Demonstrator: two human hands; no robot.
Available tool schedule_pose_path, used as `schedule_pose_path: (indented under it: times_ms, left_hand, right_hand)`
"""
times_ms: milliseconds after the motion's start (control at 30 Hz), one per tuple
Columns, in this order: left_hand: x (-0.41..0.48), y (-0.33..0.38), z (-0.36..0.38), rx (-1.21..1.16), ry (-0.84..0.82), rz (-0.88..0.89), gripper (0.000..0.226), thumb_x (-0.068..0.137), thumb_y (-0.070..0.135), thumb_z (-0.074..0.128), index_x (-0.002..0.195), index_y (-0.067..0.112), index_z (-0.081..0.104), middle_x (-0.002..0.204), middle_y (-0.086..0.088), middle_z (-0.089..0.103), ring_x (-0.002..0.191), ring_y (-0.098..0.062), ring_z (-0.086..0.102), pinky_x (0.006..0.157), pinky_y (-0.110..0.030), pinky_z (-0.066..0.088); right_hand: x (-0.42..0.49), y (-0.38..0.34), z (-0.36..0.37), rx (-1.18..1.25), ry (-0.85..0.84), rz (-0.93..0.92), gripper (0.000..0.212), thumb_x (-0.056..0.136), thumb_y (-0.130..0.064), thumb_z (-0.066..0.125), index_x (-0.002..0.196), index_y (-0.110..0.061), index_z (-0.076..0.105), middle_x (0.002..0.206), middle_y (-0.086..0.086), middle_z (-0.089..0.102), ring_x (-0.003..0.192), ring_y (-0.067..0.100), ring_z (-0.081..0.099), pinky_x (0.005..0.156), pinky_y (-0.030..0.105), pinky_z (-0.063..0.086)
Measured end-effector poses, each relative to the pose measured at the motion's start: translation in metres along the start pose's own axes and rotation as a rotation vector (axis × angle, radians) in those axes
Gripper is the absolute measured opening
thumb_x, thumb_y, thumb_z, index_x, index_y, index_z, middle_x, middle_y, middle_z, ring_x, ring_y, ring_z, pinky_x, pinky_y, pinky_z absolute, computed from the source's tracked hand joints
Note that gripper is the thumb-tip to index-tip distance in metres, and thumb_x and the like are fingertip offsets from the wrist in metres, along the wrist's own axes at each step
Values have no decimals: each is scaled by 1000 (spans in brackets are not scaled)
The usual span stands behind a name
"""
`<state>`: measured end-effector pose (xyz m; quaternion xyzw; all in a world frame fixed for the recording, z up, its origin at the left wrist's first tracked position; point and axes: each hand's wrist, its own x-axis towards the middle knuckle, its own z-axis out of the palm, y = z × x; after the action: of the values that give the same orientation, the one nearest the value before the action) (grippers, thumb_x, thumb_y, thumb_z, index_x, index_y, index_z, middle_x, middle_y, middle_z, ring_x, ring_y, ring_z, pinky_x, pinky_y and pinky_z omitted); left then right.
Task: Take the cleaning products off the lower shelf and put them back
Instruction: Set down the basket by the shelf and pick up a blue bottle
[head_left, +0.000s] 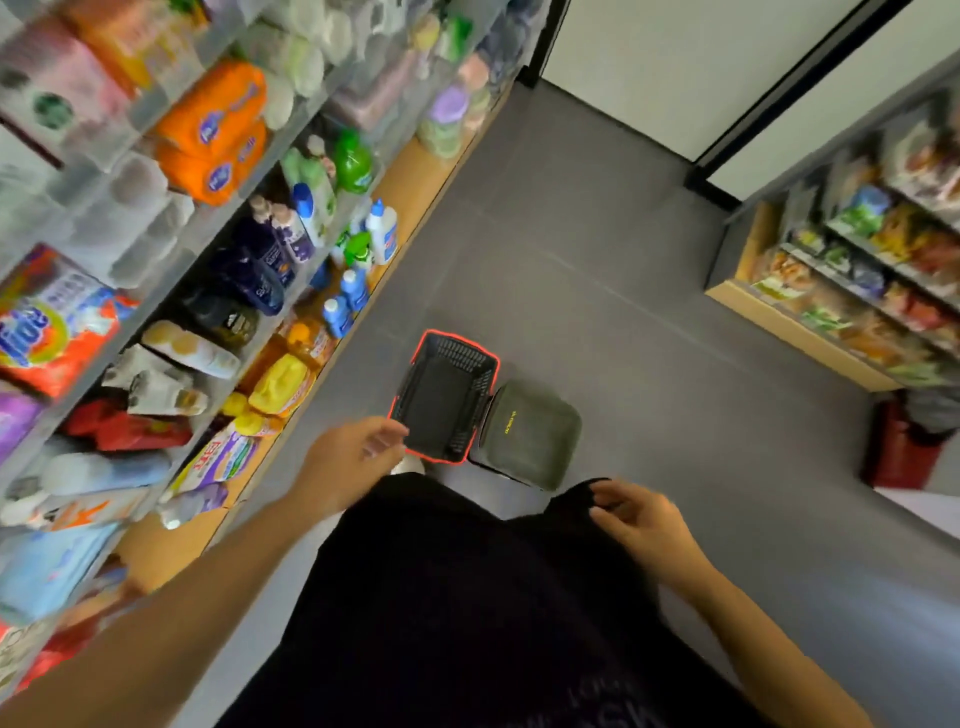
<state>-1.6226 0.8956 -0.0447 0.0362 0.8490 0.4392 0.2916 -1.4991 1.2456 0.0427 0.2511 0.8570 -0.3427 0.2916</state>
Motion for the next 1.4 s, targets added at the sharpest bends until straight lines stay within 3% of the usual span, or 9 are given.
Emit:
schedule_pose_path:
  times_ms: [300,400,567,700,800,967,1067,1200,1400]
  left_hand:
    - [135,38,-8,-10,83,-66,15,89,23,75,104,27,74,88,14,73,84,-3,67,81,-27,53]
    - [170,41,2,-92,145,-201,13,89,22,75,102,25,76,88,12,73,84,-8,68,81,-30,54]
    - [214,60,30,-220,330,-511,11,91,19,72,95,28,75,84,16,70,74,-4,63,72,-10,44]
    - [230,91,53,-310,447,-700,11,91,11,72,100,16,75,89,-3,74,78,-18,64,70,-11,47]
    - [243,102,71,-372,519,-791,15,91,9,71,105,12,75,94,-4,74,81,-16,64,69,-3,41]
    - [273,76,109,-442,524,-836,18,91,16,71,109,17,74,95,5,74,89,-15,68,91,-28,52]
    - [292,25,136,-478,563,-794,17,90,17,71,107,20,75,87,15,70,85,-11,69,89,-31,54]
    - [314,-80,162,-478,600,-680,13,90,19,71,100,26,74,82,20,69,77,2,66,81,-25,55]
    - [345,-246,161,-298,688,-617,15,91,22,71,106,24,74,97,6,75,87,-11,70,84,-32,55]
  right_hand:
    - [170,-67,-127,-237,-107,-135,24,94,-27,67,118,-29,67,105,-13,69,93,4,66,86,25,49]
    - [254,-98,-151,-295,-199,-217,26,95,-29,65,121,-28,66,109,-7,67,97,11,64,91,32,51]
    - [401,-175,-163,-370,-405,-465,30,91,-23,71,121,-23,67,109,-6,69,91,6,67,80,12,46]
    - [482,-246,-143,-449,-544,-687,29,85,-23,76,113,-23,72,102,-5,74,87,13,70,88,28,51]
    - [520,-291,-104,-491,-693,-850,32,83,-24,77,114,-21,71,101,-6,72,81,16,68,84,37,55]
    - [560,-337,14,-592,-850,-1075,43,80,-26,80,120,-17,68,109,-3,68,77,15,63,76,33,53]
    - [591,-335,106,-735,-823,-1179,54,79,-31,81,127,-16,63,122,2,67,95,19,64,79,26,45]
    - [646,-308,235,-918,-732,-1320,72,75,-29,84,137,-9,53,137,10,55,126,30,51,100,36,40]
    - [717,-288,370,-1349,-446,-1570,84,70,-51,81,142,-24,45,139,7,52,125,34,51,95,44,41]
